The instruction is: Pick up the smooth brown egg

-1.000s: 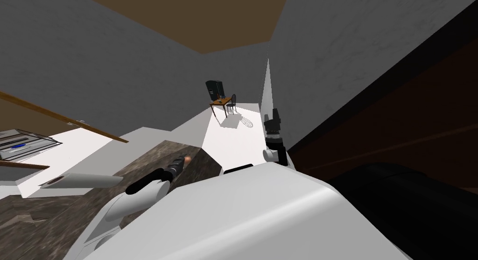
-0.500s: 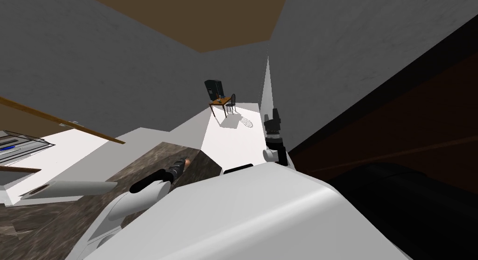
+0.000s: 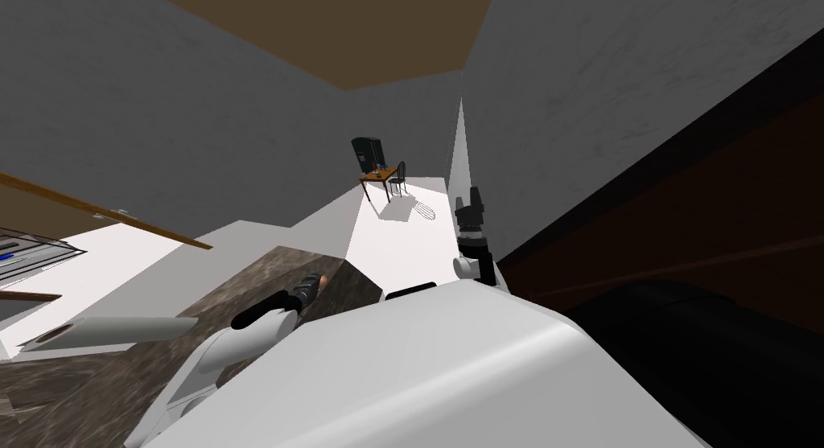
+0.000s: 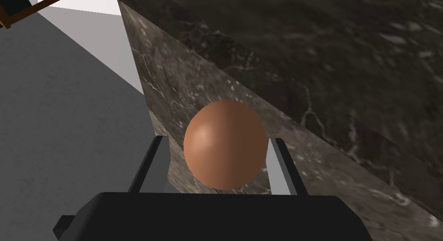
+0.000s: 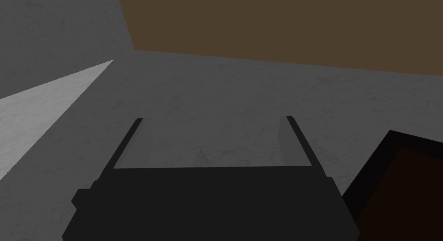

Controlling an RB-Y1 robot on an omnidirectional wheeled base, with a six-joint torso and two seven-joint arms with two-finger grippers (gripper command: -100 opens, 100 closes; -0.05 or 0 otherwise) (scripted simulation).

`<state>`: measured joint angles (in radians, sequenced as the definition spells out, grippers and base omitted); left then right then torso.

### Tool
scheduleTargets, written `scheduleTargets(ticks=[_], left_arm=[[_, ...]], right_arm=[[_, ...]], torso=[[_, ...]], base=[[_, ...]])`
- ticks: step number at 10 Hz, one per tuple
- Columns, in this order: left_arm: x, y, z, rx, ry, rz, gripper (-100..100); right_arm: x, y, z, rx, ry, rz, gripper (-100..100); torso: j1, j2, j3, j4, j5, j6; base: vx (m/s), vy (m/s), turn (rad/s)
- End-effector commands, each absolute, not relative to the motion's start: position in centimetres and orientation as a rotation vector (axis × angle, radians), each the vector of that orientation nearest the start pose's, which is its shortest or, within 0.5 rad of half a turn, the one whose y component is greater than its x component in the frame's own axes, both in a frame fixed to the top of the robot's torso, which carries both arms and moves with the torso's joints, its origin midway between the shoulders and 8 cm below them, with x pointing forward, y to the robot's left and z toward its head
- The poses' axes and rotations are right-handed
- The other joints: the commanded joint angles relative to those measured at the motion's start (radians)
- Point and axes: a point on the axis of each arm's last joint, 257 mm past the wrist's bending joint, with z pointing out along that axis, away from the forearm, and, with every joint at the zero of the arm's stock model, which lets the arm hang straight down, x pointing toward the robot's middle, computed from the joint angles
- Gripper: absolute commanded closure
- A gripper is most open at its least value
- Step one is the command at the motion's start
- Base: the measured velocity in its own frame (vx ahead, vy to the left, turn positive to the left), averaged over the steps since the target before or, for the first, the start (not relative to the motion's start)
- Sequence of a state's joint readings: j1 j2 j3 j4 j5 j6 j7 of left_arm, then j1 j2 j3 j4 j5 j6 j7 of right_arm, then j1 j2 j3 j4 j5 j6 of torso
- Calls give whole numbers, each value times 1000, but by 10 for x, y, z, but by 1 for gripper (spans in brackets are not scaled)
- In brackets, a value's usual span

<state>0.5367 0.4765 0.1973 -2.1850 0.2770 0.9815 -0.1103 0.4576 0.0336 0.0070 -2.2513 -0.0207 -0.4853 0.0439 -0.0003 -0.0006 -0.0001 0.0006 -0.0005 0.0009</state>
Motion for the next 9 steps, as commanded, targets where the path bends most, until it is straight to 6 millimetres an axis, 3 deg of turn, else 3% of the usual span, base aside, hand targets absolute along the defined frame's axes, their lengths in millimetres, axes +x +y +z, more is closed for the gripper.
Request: scheduleTargets(ticks=[1, 4, 5, 6, 9], left_arm=[[307, 440, -322, -1582, 1809, -310, 100], [308, 440, -321, -1579, 1807, -312, 100], [308, 440, -321, -1580, 1808, -312, 0], [306, 437, -315, -1576, 1812, -314, 100], [304, 435, -310, -1572, 1816, -316, 100]], right_arm=[[355, -279, 23, 684, 585, 1296, 0], [355, -279, 23, 684, 585, 1296, 0], [355, -279, 23, 684, 585, 1296, 0], [355, -279, 23, 684, 585, 1296, 0], [355, -279, 23, 684, 585, 1296, 0]], torso=[[0, 0, 0, 0, 0, 0], [0, 0, 0, -1, 0, -1], [0, 0, 0, -1, 0, -1], [0, 1, 0, -1, 0, -1], [-2, 3, 1, 0, 0, -1]], base=[[0, 0, 0], [0, 0, 0], [0, 0, 0], [-10, -4, 35], [-16, -10, 29]])
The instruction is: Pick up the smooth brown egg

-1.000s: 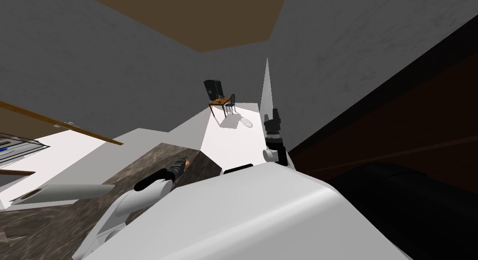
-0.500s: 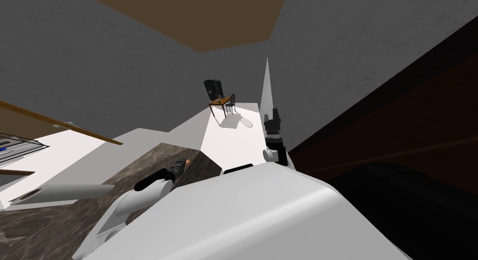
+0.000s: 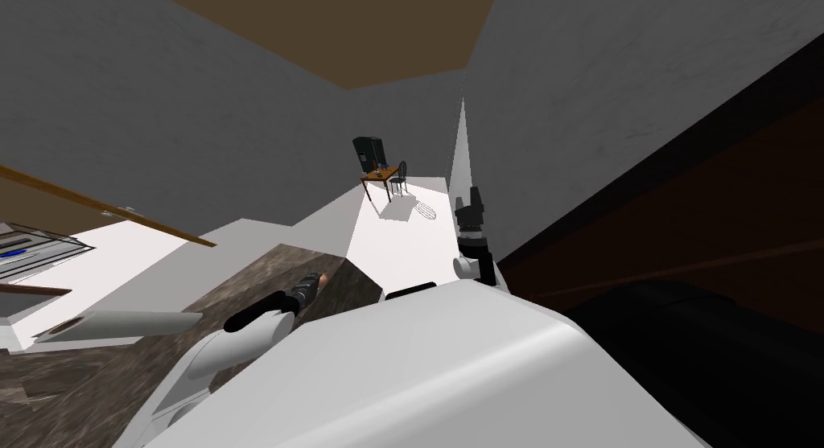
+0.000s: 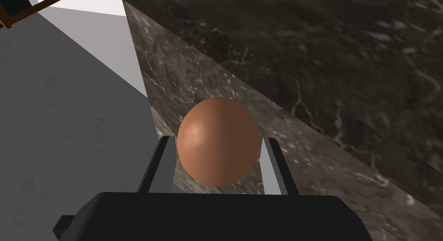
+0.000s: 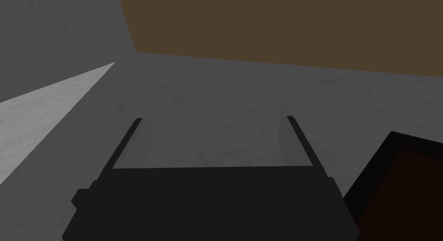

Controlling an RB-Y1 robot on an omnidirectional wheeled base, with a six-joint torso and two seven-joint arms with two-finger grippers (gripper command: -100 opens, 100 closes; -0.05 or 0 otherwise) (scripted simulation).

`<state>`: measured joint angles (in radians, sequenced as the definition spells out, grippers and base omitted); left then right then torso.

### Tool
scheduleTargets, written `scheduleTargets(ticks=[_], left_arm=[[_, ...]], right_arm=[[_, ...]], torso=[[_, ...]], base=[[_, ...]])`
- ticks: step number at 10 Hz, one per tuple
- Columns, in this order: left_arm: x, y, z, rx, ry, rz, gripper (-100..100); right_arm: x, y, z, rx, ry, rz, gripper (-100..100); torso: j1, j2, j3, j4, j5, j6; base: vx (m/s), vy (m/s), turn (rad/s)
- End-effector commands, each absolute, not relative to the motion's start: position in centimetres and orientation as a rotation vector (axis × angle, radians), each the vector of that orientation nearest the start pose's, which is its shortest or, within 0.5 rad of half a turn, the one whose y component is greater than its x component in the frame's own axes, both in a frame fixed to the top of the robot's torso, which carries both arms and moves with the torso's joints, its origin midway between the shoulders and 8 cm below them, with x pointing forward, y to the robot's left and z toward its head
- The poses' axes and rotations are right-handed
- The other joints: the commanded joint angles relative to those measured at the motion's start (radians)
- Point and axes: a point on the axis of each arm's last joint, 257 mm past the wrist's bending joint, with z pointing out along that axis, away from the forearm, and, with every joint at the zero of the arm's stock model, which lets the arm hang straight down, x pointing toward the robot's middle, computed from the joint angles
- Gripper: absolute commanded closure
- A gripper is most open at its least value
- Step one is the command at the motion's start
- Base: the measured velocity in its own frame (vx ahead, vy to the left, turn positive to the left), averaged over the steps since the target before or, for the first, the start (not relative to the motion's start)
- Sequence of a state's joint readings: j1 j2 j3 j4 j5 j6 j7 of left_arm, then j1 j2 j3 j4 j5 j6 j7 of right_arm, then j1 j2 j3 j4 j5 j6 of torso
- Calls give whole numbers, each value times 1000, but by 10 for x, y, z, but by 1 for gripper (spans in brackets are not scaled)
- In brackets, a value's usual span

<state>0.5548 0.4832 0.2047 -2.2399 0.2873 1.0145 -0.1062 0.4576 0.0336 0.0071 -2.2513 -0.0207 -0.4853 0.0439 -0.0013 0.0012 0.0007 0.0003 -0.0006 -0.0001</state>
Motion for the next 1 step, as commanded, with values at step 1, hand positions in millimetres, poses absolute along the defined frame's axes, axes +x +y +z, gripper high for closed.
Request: scheduleTargets(ticks=[1], left_arm=[[303, 434, -311, -1573, 1817, -315, 0]], right_arm=[[355, -279, 23, 684, 585, 1296, 0]], torso=[[0, 0, 0, 0, 0, 0]], base=[[0, 0, 0]])
